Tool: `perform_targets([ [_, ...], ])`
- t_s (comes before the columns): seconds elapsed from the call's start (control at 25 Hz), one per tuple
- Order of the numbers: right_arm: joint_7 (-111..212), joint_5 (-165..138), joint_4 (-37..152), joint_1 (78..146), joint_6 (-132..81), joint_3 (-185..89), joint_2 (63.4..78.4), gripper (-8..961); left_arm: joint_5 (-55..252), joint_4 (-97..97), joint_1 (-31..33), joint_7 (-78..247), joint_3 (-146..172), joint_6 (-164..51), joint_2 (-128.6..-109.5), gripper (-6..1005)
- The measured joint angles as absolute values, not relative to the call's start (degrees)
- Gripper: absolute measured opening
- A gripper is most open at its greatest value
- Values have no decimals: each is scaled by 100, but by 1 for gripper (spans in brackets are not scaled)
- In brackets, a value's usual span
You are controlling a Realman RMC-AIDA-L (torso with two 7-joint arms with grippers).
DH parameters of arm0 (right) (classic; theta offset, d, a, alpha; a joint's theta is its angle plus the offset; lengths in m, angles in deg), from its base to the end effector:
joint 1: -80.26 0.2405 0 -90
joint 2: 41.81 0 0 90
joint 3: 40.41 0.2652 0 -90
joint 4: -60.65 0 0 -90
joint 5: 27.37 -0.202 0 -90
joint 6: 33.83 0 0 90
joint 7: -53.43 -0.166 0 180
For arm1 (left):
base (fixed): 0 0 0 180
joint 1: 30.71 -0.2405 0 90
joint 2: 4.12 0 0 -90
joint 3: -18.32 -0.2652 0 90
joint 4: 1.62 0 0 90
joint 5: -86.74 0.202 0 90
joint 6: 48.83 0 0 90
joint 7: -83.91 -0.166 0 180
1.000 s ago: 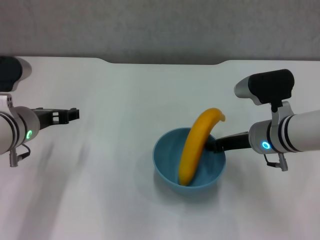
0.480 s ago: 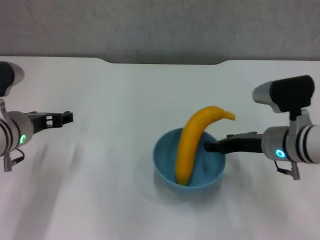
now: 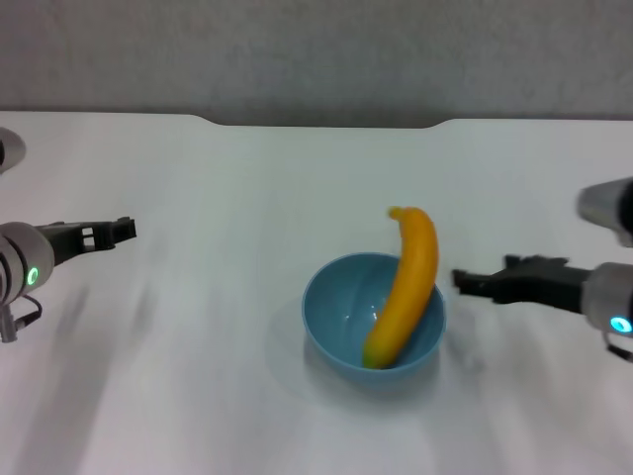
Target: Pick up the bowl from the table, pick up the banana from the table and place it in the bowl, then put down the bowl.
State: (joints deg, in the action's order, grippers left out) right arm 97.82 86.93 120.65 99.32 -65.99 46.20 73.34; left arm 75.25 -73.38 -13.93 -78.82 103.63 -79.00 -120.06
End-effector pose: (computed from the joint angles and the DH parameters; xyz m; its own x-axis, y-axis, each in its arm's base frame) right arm 0.2722 0.3831 -0.0460 0.6638 -0.6032 -0.4422 -0.7380 -0.4325 -0.5179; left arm -0.2843 0.3993 0.0061 0.5269 0.5988 0.6032 0.7595 -0.0131 -0.6504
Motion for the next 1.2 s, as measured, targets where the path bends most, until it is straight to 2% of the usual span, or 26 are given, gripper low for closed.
perform_targets([
  [0.2,9991,8571,12647,9221,-5924,4618,7357,902,7548,-7380,-1544,-7886,10310,-7629,-12016,891],
  [0.52,10390,8479,12754,8682,-4161,3643,7357,898,7562,-7411,-1748,-7886,10210,-7245,-12023,891],
  [0.88,10541,8622,12450,8502,-1818,2269,7337,894,7967,-7209,-2233,-7885,9542,-5542,-12033,891],
  [1.2,9715,8751,11819,8650,-287,1484,7329,894,8021,-6156,-2283,-7880,9117,-3534,-12034,891],
])
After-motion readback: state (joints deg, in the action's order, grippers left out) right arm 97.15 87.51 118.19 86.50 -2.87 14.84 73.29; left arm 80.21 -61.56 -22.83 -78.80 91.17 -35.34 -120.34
